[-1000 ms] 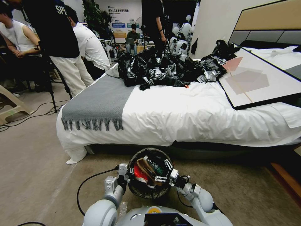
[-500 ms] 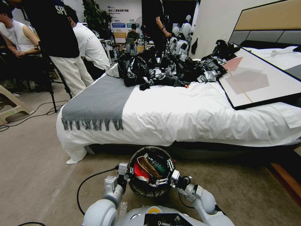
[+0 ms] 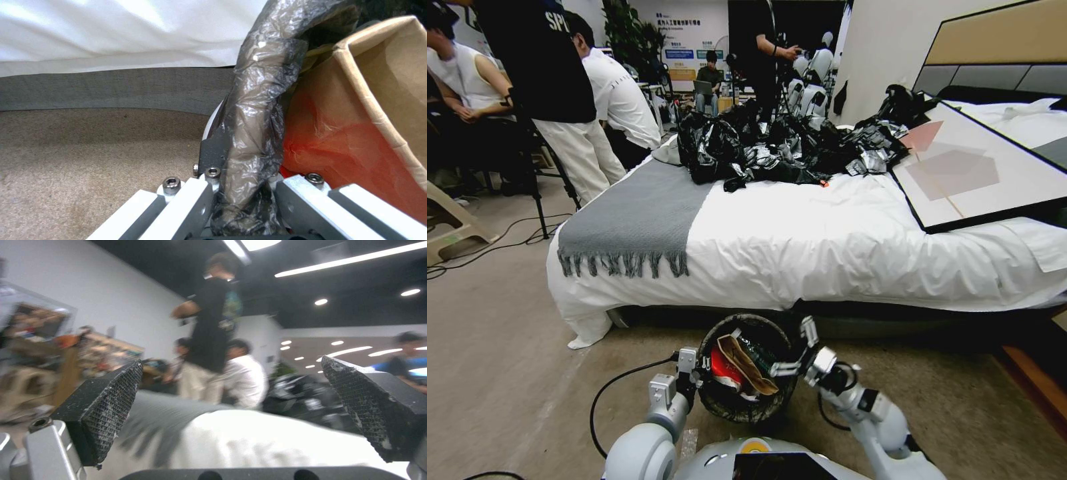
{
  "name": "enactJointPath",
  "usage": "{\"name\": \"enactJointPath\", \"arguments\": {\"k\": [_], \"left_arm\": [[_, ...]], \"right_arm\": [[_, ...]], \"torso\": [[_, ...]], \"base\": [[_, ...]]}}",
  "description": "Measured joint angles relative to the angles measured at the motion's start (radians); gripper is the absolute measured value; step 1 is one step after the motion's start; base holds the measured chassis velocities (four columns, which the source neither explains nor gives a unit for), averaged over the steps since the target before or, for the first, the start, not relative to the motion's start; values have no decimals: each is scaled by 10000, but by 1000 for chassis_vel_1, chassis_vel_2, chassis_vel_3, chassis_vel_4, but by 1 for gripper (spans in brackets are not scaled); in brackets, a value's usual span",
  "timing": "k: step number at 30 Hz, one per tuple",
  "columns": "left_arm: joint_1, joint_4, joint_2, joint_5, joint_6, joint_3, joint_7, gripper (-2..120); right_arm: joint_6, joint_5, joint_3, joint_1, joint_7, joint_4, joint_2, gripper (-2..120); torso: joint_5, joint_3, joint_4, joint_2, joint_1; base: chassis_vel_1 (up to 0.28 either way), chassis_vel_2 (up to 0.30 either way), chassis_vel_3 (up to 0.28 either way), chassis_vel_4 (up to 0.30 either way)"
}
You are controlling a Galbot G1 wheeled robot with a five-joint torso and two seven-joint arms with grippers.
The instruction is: Pick up the trash bin, then pick up the garbage from the floor and place it into the trash bin.
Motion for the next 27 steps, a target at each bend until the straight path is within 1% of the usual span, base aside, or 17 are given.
{"name": "enactJointPath", "arguments": {"k": [2, 3, 4, 6, 7, 9, 10, 13, 17, 21, 27], "left_arm": [[14, 0, 6, -22, -3, -46, 0, 0], [14, 0, 6, -22, -3, -46, 0, 0], [26, 0, -1, -50, -4, -84, 0, 0], [17, 0, -18, -87, -4, -133, 0, 0], [17, 0, -18, -87, -4, -133, 0, 0], [-4, 0, -97, -172, -5, -218, 0, 0], [-4, 0, -97, -172, -5, -218, 0, 0], [-1, -1, -225, -312, -5, -365, 0, 0], [48, -27, -225, -430, -5, -495, 0, 0], [111, -34, -231, -429, -5, -522, 11, 0], [187, -103, -273, -376, -44, -507, 52, 0]], "right_arm": [[109, -229, 275, -68, 982, 110, 176, 100], [109, -229, 275, -68, 982, 110, 176, 100], [253, -552, 492, -223, 1729, 84, 341, 100], [407, -900, 676, -455, 2236, -93, 483, 100], [407, -900, 676, -455, 2236, -93, 483, 100], [714, -1440, 768, -693, 2934, -465, 706, 100], [714, -1440, 768, -693, 2934, -465, 706, 100], [802, -2024, 852, -825, 3831, -942, 1044, 100], [865, -2069, 886, -792, 4164, -1307, 1324, 100], [982, -2067, 883, -657, 4169, -1672, 1444, 100], [984, -2037, 851, -528, 4136, -1792, 1472, 100]], "torso": [[0, 0, 1, 0, 0], [0, 0, 1, 0, 0], [1, 0, 1, 0, 0], [0, 0, -2, 0, 0], [0, 0, -2, 0, 0], [1, 0, -2, 0, 0], [1, 0, -2, 0, 0], [1, 0, 0, 0, 0], [0, 0, 0, 0, 0], [1, 0, 0, 0, 0], [0, 0, 0, 0, 0]], "base": [[0, 0, 0, 0], [0, 0, 0, 0], [0, 0, 0, 0], [0, 0, 0, 0], [0, 0, 0, 0], [0, 0, 0, 0], [0, 0, 0, 0], [0, 0, 0, 0], [0, 0, 0, 0], [0, 0, 0, 0], [0, 0, 0, 0]]}}
